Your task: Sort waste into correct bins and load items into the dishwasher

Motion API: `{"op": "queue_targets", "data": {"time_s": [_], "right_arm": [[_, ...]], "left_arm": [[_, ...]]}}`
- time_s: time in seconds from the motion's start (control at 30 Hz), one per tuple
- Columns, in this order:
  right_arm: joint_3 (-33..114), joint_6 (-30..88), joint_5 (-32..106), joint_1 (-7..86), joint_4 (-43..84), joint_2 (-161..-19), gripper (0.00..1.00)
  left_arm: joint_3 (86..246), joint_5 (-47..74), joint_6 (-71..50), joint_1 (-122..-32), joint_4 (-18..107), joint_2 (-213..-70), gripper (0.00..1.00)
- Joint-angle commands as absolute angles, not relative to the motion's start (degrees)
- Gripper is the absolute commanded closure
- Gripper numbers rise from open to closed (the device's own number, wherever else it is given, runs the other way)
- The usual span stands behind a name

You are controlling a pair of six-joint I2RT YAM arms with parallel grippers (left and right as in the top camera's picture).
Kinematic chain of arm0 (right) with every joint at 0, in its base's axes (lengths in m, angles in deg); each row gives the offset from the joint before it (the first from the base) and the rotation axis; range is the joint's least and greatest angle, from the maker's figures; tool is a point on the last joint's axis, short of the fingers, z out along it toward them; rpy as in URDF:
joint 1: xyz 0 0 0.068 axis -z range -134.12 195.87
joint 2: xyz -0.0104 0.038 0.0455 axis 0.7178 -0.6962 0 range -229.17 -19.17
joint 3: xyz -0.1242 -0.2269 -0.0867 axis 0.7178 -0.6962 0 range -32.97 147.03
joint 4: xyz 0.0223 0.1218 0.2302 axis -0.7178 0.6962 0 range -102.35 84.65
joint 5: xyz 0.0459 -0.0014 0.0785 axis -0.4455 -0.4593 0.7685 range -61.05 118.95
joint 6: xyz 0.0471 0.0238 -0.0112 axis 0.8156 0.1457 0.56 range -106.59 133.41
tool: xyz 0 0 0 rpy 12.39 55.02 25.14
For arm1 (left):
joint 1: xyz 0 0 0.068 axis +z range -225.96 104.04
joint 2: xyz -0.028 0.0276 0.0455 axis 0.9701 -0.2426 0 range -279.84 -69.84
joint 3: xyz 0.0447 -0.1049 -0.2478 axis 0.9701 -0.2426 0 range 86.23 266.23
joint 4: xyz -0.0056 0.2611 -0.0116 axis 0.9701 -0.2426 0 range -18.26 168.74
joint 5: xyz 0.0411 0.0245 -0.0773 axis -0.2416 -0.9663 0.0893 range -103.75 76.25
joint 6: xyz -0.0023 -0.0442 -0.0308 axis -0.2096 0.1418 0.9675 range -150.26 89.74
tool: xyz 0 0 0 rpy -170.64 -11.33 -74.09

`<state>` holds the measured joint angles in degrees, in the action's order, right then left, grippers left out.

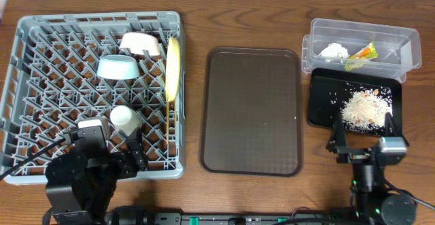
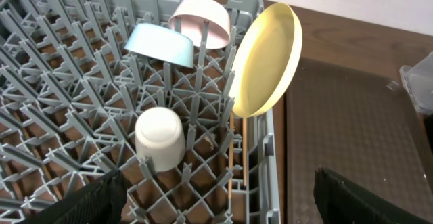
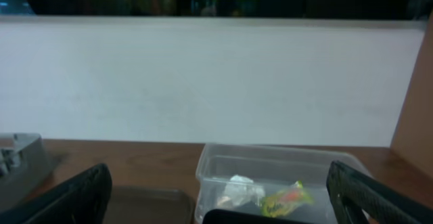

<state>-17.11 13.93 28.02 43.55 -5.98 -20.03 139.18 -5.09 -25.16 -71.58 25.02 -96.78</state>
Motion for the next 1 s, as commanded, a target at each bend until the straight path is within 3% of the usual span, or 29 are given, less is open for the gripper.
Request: {"op": "queue_targets", "data": {"time_s": [0.0, 0.17, 0.33, 0.97], "right_arm": [[-24.15, 13.12, 27.89, 44.09, -12.63, -19.66, 0.01], [-32.80, 13.10, 28.17, 44.20, -18.77, -19.66, 0.01], [-32.65, 12.77, 29.00, 44.22, -7.64, -19.66, 0.01], [-32.65, 13.58, 30.49, 44.20, -8.21, -19.93, 0.01]], "left_arm": [[138.96, -4.74, -25.94, -71.71, 25.02, -96.74, 0.10], [138.96, -4.74, -25.94, -71.71, 25.02, -96.74, 0.10], [138.96, -4.74, -25.94, -71.71, 25.02, -96.74, 0.10], [138.96, -4.74, -25.94, -71.71, 25.00, -96.74, 0.10]]}}
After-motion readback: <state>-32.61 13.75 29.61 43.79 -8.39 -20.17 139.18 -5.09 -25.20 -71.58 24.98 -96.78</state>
